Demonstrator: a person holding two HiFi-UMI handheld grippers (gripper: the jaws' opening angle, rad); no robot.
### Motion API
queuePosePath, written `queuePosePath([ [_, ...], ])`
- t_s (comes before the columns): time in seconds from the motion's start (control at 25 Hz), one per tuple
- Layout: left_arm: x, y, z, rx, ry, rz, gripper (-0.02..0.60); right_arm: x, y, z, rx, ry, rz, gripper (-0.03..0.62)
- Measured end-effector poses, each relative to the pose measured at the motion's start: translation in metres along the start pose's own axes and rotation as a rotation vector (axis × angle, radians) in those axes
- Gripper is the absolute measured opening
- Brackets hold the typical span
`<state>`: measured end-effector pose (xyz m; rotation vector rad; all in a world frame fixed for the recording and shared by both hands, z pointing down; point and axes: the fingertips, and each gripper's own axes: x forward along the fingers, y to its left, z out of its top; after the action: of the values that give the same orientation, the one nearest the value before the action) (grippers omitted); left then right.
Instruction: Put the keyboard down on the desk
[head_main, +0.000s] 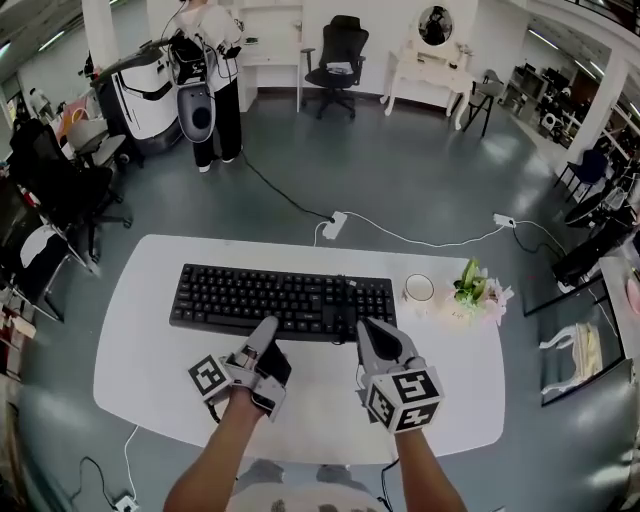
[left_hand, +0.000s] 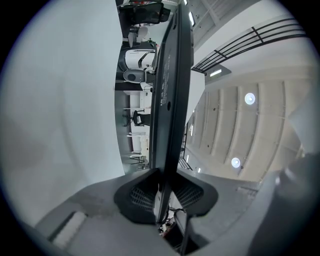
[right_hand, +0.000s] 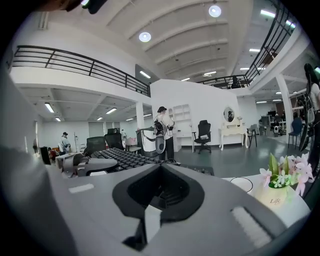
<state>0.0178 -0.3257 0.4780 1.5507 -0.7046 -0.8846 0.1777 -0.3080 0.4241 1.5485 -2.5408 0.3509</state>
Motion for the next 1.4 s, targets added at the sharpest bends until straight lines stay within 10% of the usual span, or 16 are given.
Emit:
queuePosePath([
  [1.4,-0.031,0.129,-0.016,-0.182,-0.012,0.236,0.095,0.013,0.035,-0.065,0.061,0.125,0.036,0.000],
])
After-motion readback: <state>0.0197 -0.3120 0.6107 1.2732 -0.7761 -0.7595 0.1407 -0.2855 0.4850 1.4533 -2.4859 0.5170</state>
